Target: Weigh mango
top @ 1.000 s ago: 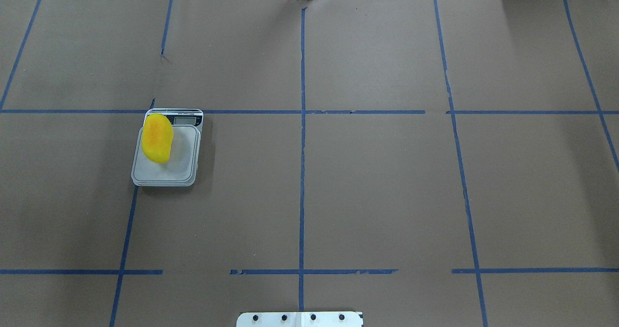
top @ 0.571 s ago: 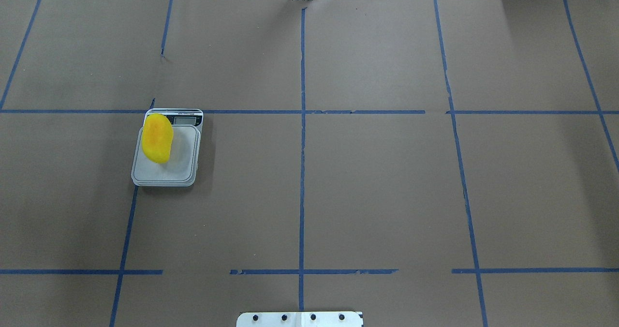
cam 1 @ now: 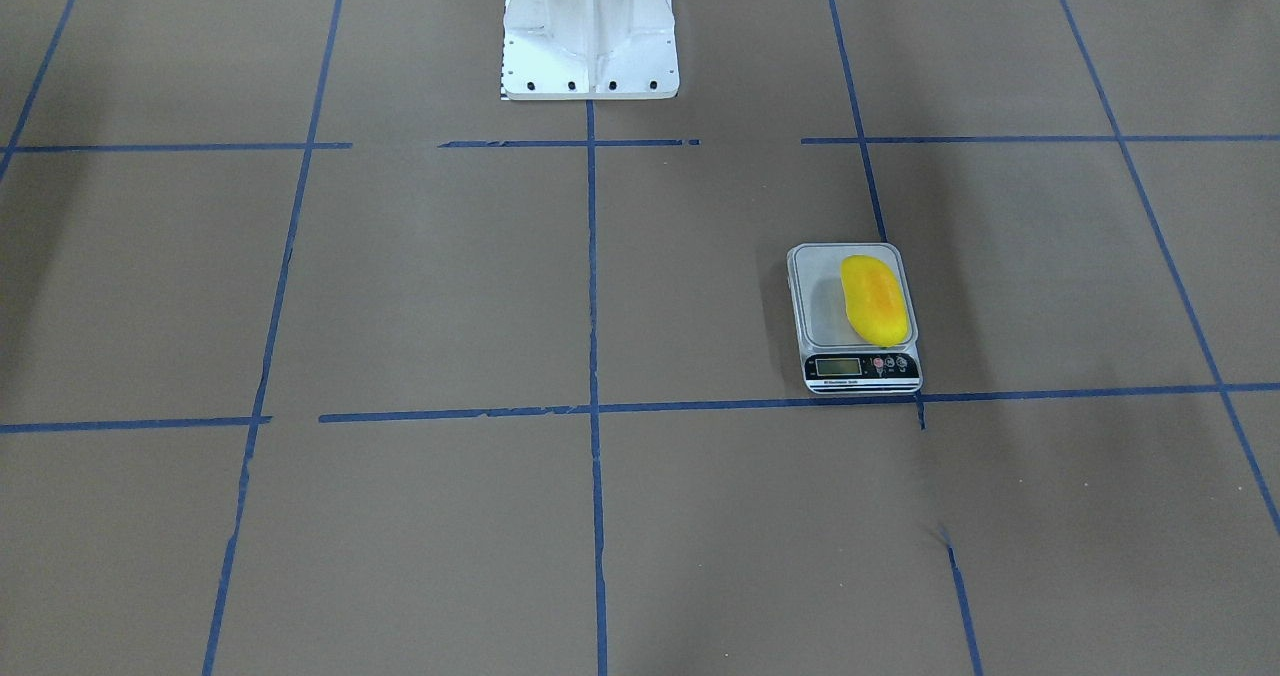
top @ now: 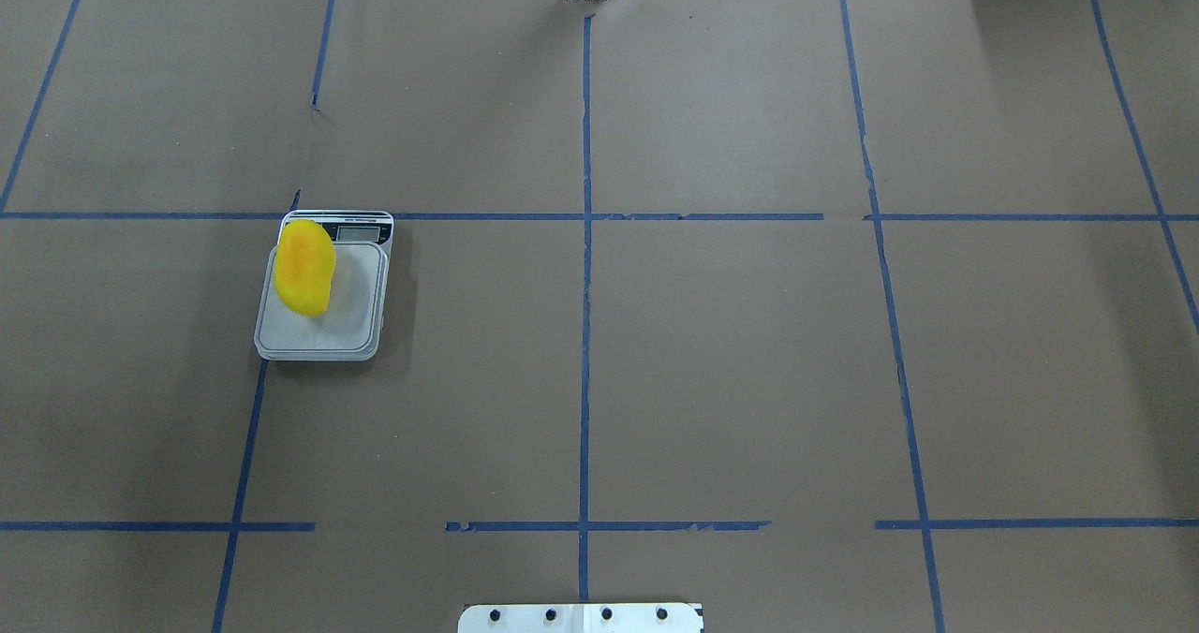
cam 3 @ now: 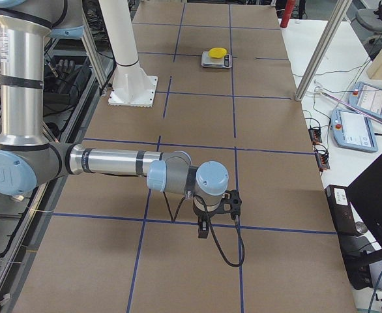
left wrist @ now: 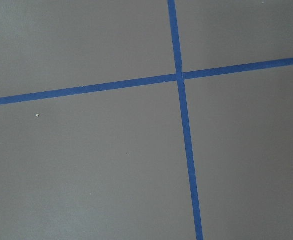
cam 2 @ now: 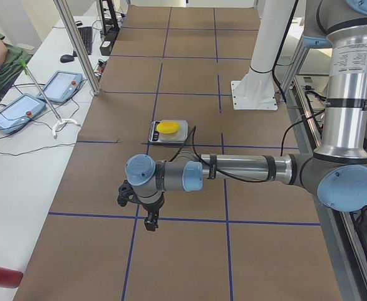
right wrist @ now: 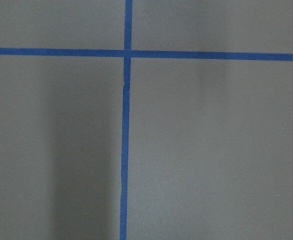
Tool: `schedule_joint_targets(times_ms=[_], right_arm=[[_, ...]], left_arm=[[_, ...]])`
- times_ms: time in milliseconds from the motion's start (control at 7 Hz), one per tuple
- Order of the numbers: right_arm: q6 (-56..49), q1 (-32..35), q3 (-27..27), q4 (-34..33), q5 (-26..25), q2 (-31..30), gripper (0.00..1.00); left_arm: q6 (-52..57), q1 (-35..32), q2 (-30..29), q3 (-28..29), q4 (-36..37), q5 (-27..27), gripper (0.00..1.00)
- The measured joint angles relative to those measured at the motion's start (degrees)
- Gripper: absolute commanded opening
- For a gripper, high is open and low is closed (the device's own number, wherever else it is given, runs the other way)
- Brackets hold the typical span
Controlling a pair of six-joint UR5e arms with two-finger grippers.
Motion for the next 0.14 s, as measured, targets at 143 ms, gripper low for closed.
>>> schedule_joint_targets(times_ms=[143], right_arm=[[0.0, 0.0, 0.0, 0.0, 0.0, 0.0, 1.00]], left_arm=[[0.0, 0.0, 0.0, 0.0, 0.0, 0.0, 1.00]])
